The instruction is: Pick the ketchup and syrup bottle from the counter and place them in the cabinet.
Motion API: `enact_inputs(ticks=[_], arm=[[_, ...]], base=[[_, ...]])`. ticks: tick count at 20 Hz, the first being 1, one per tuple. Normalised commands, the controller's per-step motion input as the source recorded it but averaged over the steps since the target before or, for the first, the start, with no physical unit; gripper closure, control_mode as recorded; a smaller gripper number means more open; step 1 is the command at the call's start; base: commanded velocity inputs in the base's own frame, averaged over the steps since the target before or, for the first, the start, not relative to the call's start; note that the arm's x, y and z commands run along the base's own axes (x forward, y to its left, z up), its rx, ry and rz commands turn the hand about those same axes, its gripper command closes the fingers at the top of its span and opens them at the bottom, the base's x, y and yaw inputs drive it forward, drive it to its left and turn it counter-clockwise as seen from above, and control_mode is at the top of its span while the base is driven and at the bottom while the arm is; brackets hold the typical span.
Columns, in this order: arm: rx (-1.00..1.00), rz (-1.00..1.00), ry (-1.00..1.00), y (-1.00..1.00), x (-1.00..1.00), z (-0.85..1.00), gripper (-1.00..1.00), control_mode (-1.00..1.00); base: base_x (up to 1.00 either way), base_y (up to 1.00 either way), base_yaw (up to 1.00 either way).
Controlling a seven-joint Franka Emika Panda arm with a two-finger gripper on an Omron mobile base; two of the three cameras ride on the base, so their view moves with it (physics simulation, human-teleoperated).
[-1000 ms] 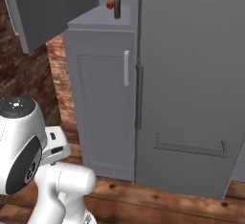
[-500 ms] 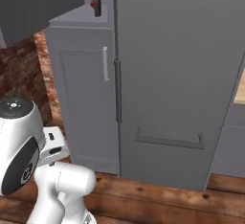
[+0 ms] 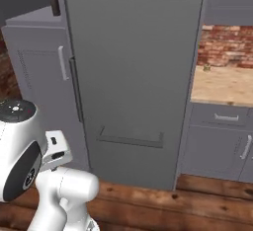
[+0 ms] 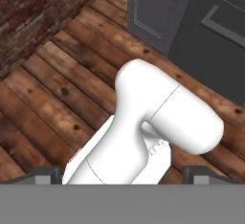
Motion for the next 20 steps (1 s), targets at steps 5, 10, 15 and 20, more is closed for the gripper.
enact_inputs(ticks=[5, 10, 15, 20], arm=[[0.00, 0.00, 0.00, 0.00, 0.00, 0.00, -1.00, 1.00], [0.00, 0.00, 0.00, 0.00, 0.00, 0.00, -1.00, 1.00], [0.00, 0.00, 0.00, 0.00, 0.00, 0.00, -1.00, 1.00], [0.00, 0.00, 0.00, 0.00, 0.00, 0.00, -1.00, 1.00]], base=[[0.06, -0.92, 0.00], [0.15, -0.92, 0.00], [0.18, -0.88, 0.00], [0.41, -0.84, 0.00]])
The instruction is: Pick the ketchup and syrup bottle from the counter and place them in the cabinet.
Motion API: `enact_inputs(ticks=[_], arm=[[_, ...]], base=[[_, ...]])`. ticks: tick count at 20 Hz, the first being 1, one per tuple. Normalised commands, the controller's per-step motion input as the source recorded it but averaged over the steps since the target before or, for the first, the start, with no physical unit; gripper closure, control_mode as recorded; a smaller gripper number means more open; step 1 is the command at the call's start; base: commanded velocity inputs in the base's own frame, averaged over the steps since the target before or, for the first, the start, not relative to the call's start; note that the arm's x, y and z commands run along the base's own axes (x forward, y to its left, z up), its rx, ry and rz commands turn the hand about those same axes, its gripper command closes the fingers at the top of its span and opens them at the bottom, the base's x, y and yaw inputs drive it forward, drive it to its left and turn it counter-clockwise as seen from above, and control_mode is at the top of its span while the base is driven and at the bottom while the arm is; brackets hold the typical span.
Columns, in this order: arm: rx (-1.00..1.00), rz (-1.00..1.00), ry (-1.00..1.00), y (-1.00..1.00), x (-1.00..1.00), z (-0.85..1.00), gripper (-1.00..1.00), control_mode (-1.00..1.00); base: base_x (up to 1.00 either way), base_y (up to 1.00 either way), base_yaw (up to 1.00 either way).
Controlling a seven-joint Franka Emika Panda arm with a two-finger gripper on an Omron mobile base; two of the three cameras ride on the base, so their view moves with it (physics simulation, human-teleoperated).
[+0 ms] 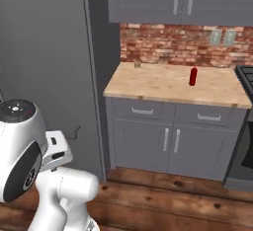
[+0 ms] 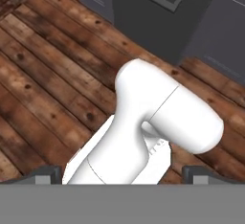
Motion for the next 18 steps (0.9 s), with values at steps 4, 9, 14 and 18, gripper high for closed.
enact_inputs(ticks=[4, 9, 14, 18], arm=[[0.00, 0.00, 0.00, 0.00, 0.00, 0.00, -1.00, 1.00], [0.00, 0.00, 0.00, 0.00, 0.00, 0.00, -1.00, 1.00], [0.00, 0.00, 0.00, 0.00, 0.00, 0.00, -1.00, 1.00], [0.00, 0.00, 0.00, 0.00, 0.00, 0.00, -1.00, 1.00]], base=[[0.71, -0.78, 0.00], [0.91, -0.68, 0.00], [0.79, -0.44, 0.00], [0.58, -0.24, 0.00]])
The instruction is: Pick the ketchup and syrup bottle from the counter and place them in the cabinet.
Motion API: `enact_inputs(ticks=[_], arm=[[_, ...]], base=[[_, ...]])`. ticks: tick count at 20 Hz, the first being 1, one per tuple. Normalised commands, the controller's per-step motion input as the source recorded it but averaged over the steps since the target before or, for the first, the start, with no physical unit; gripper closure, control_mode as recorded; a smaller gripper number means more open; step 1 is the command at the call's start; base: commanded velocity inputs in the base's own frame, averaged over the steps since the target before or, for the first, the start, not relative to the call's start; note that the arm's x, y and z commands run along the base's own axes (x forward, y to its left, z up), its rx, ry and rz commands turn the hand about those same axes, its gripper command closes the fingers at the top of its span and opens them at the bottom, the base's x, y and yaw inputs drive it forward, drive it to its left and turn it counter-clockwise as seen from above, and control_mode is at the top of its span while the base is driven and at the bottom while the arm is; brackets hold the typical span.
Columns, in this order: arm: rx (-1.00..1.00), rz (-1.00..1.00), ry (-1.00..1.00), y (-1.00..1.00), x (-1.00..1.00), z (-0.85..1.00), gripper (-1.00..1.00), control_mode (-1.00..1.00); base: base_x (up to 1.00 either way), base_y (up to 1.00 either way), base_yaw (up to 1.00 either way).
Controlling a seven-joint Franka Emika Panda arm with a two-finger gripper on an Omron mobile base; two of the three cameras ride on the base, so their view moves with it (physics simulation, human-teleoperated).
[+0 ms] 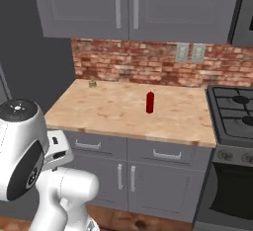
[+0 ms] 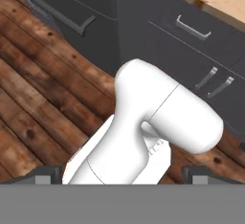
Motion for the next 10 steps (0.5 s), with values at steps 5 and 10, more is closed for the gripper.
enact_inputs(ticks=[5, 10], arm=[[0.00, 0.00, 0.00, 0.00, 0.00, 0.00, -1.00, 1.00], [0.00, 0.00, 0.00, 0.00, 0.00, 0.00, -1.00, 1.00]], base=[[0.47, -0.23, 0.00], [0.07, -0.37, 0.00]])
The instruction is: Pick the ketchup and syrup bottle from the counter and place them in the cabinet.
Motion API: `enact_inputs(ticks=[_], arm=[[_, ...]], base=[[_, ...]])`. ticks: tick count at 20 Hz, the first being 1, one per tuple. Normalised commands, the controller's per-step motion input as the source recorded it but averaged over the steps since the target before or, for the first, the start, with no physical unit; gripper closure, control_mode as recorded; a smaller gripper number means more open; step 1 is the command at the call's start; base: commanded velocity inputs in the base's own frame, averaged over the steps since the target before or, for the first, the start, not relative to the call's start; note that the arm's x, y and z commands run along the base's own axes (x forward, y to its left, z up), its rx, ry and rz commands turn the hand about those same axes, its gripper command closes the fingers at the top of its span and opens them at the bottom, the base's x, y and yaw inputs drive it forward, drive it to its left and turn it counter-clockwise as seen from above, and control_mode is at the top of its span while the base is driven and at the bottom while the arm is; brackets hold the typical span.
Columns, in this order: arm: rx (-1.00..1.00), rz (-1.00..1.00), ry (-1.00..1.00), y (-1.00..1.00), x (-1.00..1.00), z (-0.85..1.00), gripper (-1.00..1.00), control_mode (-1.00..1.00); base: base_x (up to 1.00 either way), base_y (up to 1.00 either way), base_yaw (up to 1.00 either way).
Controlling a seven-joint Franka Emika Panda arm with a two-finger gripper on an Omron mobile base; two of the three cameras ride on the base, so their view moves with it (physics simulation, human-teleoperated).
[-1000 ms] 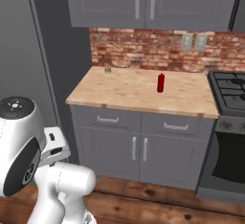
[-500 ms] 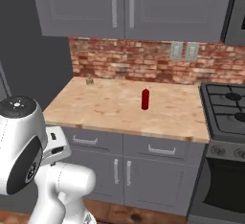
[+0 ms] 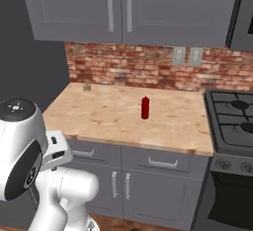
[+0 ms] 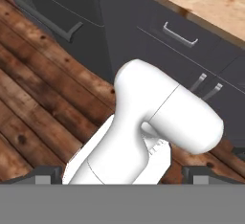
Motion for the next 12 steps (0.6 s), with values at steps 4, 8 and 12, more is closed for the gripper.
enact_inputs(ticks=[4, 8, 12], arm=[[0.00, 0.00, 0.00, 0.00, 0.00, 0.00, -1.00, 1.00], [0.00, 0.00, 0.00, 0.00, 0.00, 0.00, -1.00, 1.00], [0.00, 0.00, 0.00, 0.00, 0.00, 0.00, -1.00, 1.00]], base=[[0.00, -0.60, 0.00], [0.00, -0.68, 0.01], [0.02, -0.64, 0.02]])
